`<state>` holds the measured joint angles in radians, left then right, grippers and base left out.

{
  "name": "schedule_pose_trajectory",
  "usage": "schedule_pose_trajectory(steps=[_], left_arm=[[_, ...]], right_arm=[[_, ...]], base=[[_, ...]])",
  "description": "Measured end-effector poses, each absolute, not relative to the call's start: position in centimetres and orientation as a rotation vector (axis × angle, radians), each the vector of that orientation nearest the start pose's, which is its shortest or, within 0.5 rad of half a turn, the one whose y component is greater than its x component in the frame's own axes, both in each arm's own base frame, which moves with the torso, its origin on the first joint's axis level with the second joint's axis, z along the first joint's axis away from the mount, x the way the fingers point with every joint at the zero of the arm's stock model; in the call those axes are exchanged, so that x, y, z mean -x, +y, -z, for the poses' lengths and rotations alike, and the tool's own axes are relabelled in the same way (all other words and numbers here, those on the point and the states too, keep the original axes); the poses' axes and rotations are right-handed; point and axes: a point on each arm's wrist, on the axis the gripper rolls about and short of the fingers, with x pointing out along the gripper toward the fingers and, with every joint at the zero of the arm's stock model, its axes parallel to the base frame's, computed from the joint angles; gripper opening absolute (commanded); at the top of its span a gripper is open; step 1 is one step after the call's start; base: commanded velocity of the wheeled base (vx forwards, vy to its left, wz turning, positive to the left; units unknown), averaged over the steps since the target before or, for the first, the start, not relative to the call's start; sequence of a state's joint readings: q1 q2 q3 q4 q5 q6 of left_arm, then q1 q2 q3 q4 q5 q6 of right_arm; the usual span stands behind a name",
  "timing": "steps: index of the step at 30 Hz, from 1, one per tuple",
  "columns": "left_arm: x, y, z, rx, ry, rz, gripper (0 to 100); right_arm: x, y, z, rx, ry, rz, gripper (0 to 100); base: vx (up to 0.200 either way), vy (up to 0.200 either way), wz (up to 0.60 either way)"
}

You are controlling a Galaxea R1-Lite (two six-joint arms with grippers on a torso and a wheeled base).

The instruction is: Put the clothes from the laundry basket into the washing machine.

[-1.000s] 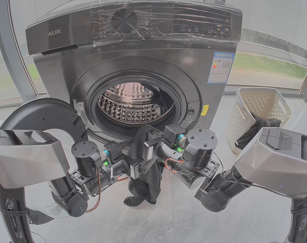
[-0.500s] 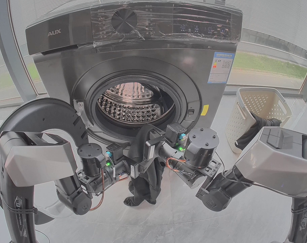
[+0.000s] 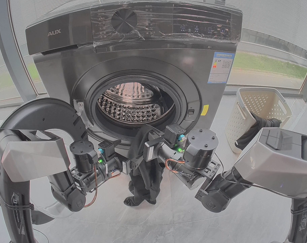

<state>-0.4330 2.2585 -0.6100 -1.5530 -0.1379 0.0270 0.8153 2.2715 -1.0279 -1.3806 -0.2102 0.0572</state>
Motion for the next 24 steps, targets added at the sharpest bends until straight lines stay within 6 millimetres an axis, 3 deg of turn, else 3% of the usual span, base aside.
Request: schedule_pose_trajectory(steps=[24], left_arm=[[-32.6,-16.4,-4.8,-0.027,0.042,0.603,100]], right_arm=[[-29.2,30.6,-9.8,-0.123,-0.097,-0.612,0]], base=[[0.000,0.000,0.00]])
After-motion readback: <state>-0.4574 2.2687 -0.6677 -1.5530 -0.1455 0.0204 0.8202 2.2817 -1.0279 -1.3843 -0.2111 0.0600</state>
